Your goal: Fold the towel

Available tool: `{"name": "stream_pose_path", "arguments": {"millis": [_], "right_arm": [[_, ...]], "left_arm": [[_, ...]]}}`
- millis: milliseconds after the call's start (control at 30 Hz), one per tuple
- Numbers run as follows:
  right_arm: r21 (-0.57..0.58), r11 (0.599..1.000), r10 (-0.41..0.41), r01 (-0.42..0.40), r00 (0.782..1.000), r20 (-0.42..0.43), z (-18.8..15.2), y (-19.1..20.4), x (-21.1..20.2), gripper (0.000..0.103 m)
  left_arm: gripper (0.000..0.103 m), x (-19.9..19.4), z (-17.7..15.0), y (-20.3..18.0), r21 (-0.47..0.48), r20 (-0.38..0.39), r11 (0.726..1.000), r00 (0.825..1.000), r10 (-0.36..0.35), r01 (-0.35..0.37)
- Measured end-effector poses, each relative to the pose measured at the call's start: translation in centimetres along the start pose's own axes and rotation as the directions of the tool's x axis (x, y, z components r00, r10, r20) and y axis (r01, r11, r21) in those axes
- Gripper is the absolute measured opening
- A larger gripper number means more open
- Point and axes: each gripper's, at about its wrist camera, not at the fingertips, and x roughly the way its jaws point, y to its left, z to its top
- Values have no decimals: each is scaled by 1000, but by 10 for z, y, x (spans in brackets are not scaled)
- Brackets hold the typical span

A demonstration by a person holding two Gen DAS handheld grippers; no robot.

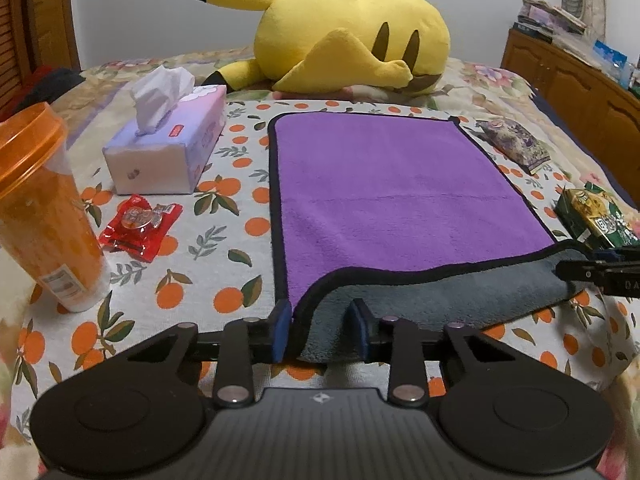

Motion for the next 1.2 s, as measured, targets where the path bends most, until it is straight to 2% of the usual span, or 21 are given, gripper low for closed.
{"name": "stream_pose_path", "arguments": {"millis": [33, 200, 267, 300, 433, 1033, 1200], "right_arm": [[-2, 1000, 2, -2, 1000, 2, 0, 0, -1, 29], [-13, 1000, 2, -2, 1000, 1, 1, 0, -1, 21], [-25, 1000, -1, 1, 1000, 3, 1, 0, -1, 18], [-29, 1000, -1, 1, 1000, 2, 1, 0, -1, 10], [-48, 999, 3, -3, 1000, 3, 1, 2, 0, 5], [-44, 999, 25, -21, 994, 108, 13, -5, -19, 4], [-41, 999, 40, -35, 991, 125, 15, -8, -18, 4]], "left_arm": [[28, 0, 0, 0, 0, 1, 1000, 1000, -2, 2], [16, 0, 0, 1, -3, -4, 1000, 1000, -4, 4], [14, 0, 0, 0, -2, -5, 1000, 1000, -5, 5], [11, 0, 0, 0, -1, -4, 1000, 1000, -9, 9], [7, -2, 0, -3, 10, -1, 1000, 1000, -19, 19], [6, -32, 15, -8, 12, 104, 999, 994, -40, 39], [6, -32, 20, -9, 21, 111, 999, 993, -46, 44]]}}
